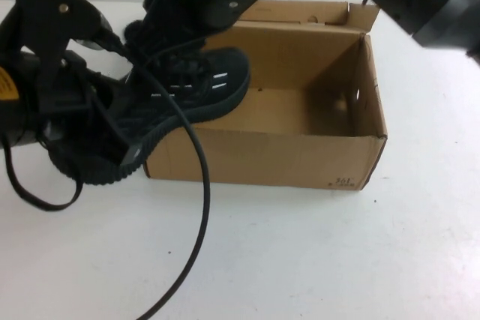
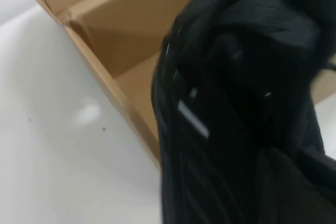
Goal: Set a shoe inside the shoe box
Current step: Hand over the shoe, then place the shoe in the shoe box
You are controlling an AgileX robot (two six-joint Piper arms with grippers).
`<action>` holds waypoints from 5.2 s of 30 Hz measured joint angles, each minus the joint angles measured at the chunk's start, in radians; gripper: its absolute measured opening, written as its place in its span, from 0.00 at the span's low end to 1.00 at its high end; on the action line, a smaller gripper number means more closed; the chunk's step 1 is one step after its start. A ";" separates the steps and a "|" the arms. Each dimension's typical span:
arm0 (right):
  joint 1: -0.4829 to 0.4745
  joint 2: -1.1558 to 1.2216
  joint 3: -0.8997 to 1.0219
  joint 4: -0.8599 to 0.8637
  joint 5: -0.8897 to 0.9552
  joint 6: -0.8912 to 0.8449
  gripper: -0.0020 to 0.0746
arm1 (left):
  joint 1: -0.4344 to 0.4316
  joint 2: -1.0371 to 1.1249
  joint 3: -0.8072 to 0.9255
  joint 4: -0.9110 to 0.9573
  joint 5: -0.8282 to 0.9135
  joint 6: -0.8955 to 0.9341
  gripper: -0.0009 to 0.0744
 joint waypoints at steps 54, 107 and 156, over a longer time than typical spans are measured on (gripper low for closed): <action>-0.003 -0.531 0.760 0.182 -0.231 -0.588 0.78 | 0.208 0.059 -0.229 -0.677 0.640 1.086 0.04; -0.224 -0.364 0.760 0.425 -0.166 -0.730 0.05 | 0.208 0.014 -0.235 -0.468 0.243 0.287 0.52; -0.359 0.245 0.165 0.132 -0.345 -0.753 0.05 | 0.208 0.011 -0.104 -0.191 0.296 -0.022 0.01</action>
